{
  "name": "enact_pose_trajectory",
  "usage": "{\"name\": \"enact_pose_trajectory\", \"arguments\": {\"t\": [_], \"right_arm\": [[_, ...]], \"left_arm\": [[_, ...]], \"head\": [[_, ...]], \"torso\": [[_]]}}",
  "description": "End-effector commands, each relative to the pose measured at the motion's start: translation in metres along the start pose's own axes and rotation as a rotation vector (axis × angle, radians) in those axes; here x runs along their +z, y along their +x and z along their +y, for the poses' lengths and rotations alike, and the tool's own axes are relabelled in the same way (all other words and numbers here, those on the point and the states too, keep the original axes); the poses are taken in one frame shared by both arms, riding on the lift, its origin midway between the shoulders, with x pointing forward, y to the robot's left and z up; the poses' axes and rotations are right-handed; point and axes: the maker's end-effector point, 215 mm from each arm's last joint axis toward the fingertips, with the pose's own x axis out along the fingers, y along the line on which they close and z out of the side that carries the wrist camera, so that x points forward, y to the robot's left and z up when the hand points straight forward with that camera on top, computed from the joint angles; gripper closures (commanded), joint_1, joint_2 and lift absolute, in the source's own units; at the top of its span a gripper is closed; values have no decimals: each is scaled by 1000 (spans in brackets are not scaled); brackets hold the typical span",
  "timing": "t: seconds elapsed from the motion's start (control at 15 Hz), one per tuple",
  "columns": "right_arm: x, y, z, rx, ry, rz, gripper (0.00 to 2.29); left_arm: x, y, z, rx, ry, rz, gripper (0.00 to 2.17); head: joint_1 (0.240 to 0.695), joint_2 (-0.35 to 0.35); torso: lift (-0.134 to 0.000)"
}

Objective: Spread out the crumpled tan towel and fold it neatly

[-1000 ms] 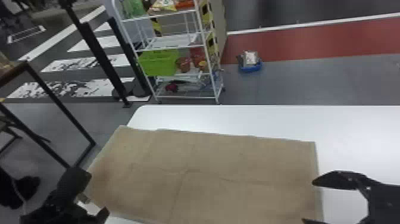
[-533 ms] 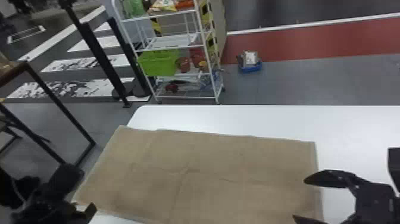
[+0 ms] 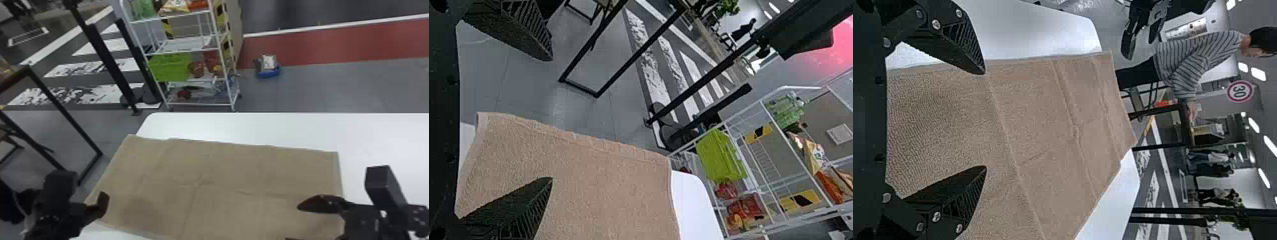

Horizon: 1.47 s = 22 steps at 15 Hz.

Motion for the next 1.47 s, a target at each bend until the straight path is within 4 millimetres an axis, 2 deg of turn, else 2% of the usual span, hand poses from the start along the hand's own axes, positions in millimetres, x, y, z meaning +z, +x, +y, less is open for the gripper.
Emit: {"name": "enact_pose_trajectory", "arguments": {"t": [0.0, 0.13, 0.2, 0.33, 0.53, 0.6, 0.73, 0.93, 1.13, 1.4], "right_arm": [[-8, 12, 5, 11, 7, 60, 235], [-4, 13, 2, 6, 20, 65, 235], [-5, 6, -3, -20, 32, 85, 235], [-19, -17, -14, -65, 98, 140, 235], [-47, -43, 7, -55, 244, 216, 235], [-48, -53, 11, -55, 316, 218, 235], [-67, -73, 8, -115, 487, 259, 235], [-76, -70, 10, -140, 521, 285, 238], [-70, -61, 13, -134, 504, 283, 289], [-66, -61, 8, -148, 495, 297, 404]], "left_arm": [[1, 2, -8, -22, -13, -6, 16], [3, 1, -10, -24, -18, -14, 19], [3, 1, -10, -24, -18, -14, 22], [0, 1, -7, -20, -18, -7, 22], [1, 2, -6, -26, -16, -9, 22], [2, 2, -8, -33, -17, -10, 22], [-1, 3, -9, -36, -18, -6, 22], [-1, 4, -11, -40, -18, -4, 22], [-2, 4, -10, -38, -19, -2, 22], [-1, 4, -9, -36, -18, -4, 22]], "head": [[695, 350], [695, 350], [695, 350], [695, 350], [695, 350], [695, 350], [695, 350], [695, 350], [695, 350], [695, 350]], "torso": [[-122], [-122], [-122], [-122], [-122], [-122], [-122], [-122], [-122], [-122]]}}
